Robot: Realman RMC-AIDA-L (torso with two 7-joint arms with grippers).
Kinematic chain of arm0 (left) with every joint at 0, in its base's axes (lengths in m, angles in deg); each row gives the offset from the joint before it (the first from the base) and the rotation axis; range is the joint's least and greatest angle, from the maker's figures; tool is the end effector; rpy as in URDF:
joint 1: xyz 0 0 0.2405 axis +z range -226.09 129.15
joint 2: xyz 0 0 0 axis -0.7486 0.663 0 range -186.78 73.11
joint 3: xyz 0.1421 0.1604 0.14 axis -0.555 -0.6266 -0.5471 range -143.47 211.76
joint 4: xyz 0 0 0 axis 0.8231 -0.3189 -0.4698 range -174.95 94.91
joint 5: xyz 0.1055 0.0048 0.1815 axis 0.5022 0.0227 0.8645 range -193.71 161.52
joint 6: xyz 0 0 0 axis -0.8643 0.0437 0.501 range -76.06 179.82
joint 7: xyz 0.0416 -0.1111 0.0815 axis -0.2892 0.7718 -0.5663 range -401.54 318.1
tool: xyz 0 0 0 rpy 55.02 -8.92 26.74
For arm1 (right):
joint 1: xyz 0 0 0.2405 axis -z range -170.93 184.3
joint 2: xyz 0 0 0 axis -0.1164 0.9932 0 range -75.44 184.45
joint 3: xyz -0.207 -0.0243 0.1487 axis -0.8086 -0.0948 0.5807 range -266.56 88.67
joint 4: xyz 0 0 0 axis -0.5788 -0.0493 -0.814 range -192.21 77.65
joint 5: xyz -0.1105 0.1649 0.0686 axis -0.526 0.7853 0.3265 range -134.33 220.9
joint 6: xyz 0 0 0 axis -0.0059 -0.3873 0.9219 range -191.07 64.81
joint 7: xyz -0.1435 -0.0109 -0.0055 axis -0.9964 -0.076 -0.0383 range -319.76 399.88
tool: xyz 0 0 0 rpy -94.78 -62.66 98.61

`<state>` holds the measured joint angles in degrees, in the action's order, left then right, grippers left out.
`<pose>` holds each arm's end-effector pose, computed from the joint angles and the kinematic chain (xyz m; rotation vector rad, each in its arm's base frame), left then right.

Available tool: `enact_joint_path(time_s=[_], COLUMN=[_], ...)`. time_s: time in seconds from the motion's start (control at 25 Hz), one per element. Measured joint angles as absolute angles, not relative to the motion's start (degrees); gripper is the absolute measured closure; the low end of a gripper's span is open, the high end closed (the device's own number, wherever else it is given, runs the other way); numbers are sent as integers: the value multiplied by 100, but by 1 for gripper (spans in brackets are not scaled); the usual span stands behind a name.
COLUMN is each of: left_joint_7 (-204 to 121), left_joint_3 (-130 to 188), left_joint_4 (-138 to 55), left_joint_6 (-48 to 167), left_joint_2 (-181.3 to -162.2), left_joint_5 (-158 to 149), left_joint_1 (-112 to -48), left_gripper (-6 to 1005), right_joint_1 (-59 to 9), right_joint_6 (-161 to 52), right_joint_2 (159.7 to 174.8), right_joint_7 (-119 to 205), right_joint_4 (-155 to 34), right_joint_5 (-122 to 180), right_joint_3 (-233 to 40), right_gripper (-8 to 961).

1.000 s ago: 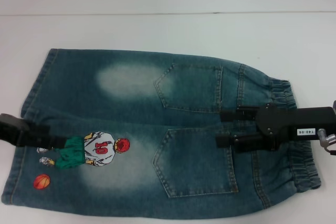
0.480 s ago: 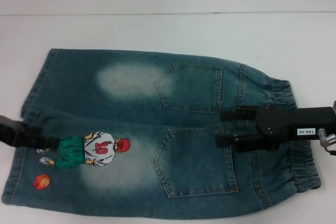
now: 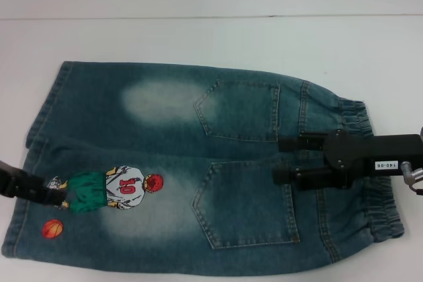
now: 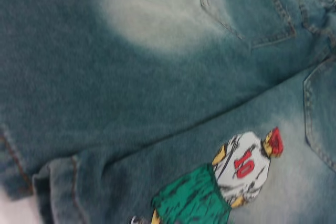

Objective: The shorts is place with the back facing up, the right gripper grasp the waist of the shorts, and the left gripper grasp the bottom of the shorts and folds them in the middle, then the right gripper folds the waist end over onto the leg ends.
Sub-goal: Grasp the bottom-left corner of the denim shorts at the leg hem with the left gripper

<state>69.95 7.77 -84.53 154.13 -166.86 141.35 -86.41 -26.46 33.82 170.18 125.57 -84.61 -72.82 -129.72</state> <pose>-0.3148 0.3253 0.0834 -2.6619 -1.3982 0.1171 0.2579 0.3099 -0.0105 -2.8970 0.8906 0.8065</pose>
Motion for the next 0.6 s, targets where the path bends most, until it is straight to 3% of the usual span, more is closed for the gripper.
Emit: enact_joint_path(time_s=[0.6], left_joint_7=[7226], left_joint_3=[838], left_joint_4=[-8503], left_joint_6=[15491], left_joint_2=[-16628], left_joint_5=[14725], left_joint_1=[-8709], left_gripper=[167], right_joint_1=[-2606], right_joint_6=[3344], right_joint_2=[17024], right_joint_7=[12531], right_joint_4=[-8461], right_joint_5=[-7282], right_joint_3=[-12972], right_gripper=[39])
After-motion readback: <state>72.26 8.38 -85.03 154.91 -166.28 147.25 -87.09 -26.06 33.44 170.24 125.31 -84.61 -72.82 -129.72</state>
